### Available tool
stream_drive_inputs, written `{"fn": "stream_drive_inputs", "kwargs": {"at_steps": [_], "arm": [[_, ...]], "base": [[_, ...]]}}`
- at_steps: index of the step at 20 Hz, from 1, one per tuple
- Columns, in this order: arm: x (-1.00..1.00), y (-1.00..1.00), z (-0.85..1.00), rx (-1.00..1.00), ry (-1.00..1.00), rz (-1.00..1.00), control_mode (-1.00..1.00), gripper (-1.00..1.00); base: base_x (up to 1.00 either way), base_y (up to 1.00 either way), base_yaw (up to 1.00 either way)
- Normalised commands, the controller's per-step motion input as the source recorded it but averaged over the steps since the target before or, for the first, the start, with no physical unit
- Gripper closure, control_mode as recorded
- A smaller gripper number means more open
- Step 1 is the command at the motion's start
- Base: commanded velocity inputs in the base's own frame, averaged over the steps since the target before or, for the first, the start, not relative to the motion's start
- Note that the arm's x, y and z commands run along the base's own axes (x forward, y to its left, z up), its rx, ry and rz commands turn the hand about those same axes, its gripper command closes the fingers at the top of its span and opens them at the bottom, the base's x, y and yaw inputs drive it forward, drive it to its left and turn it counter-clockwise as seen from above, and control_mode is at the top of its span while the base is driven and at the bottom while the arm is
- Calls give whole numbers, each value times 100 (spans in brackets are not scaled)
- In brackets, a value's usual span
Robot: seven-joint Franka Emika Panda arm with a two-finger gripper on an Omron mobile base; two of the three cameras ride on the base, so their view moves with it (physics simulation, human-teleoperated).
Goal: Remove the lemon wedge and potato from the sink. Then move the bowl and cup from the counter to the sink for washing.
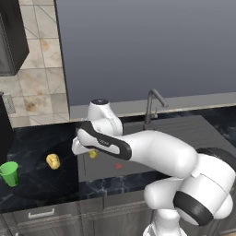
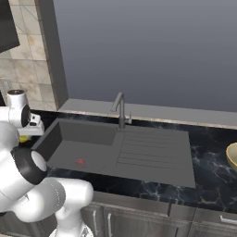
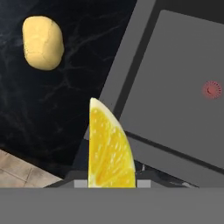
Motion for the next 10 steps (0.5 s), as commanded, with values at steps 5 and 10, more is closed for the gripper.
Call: {"fn": "stream_drive_inputs", "kwargs": {"at_steps": [5,10], "arm": [[-13,32,-1,0,-6,0,-100,100],[-9,35,-3,0,-6,0,-100,100]], "base": [[0,0,0],[0,0,0]]}}
